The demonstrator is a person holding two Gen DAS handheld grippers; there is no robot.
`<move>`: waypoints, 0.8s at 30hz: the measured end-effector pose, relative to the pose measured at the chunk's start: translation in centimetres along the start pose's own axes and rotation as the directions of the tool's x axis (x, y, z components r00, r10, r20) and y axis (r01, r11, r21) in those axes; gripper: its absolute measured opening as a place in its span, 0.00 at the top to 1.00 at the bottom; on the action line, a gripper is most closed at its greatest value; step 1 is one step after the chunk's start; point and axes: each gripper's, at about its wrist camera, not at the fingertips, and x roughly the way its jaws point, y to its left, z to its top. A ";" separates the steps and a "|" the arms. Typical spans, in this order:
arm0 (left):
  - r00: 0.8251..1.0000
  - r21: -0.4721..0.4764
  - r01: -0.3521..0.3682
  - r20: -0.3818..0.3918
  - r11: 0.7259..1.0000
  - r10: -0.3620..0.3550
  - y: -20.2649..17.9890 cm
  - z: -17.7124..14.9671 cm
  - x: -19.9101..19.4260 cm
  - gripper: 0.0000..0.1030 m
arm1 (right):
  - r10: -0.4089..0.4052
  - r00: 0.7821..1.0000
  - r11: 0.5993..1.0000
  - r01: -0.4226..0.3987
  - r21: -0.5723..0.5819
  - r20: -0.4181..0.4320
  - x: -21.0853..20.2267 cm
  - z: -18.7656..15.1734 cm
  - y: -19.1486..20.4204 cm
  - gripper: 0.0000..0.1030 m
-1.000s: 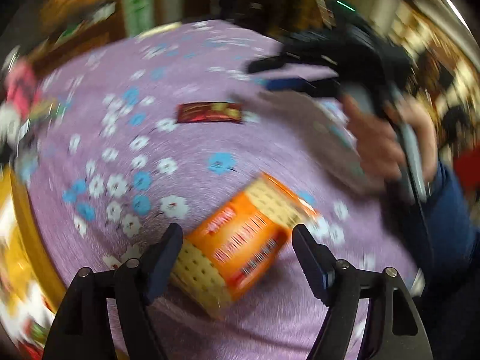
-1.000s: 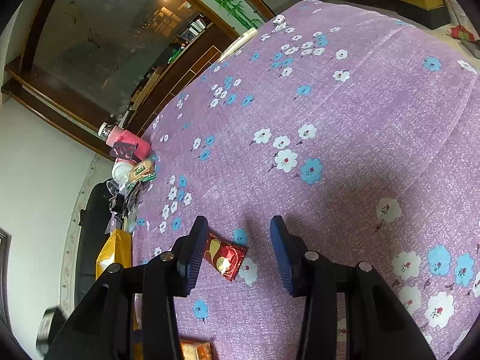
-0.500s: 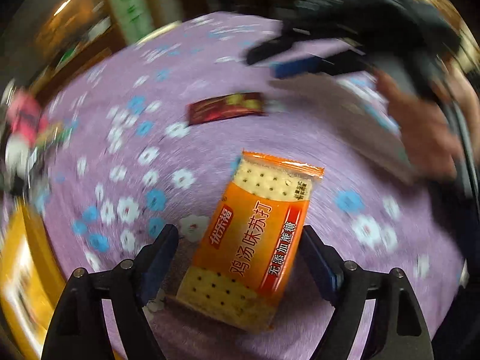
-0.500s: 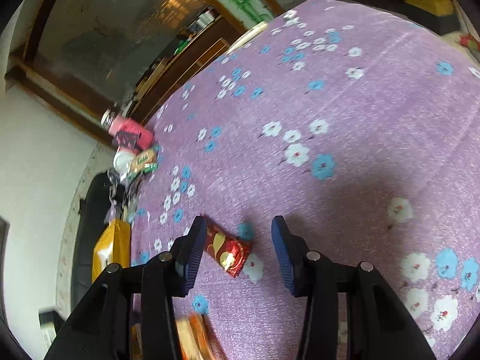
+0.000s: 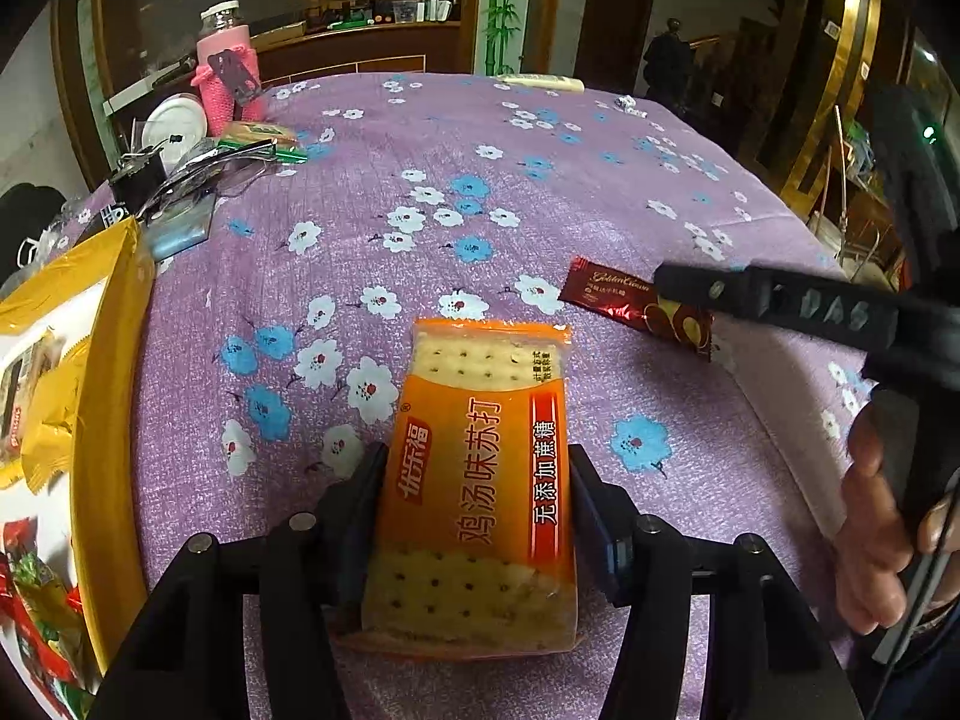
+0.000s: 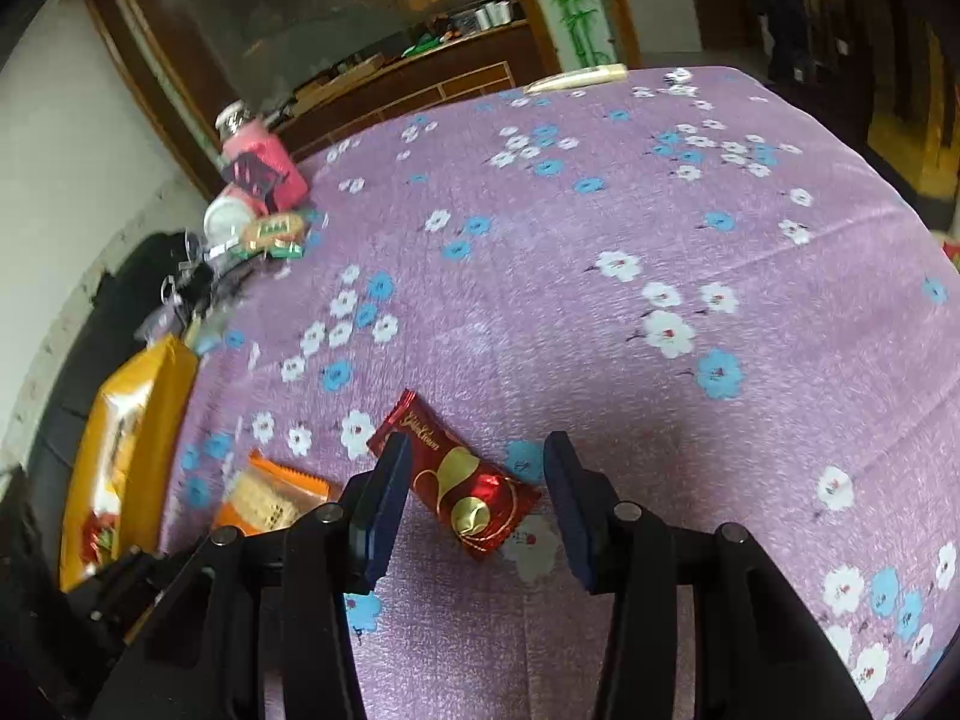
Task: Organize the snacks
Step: 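Grasp the red chocolate bar with the right tool while the left tool holds the crackers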
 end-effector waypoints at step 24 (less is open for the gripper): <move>0.999 -0.040 0.031 0.027 0.999 -0.030 0.6 0.0 -0.3 0.44 | -0.177 0.984 0.953 0.177 -0.246 0.023 1.5 -1.6 4.2 0.70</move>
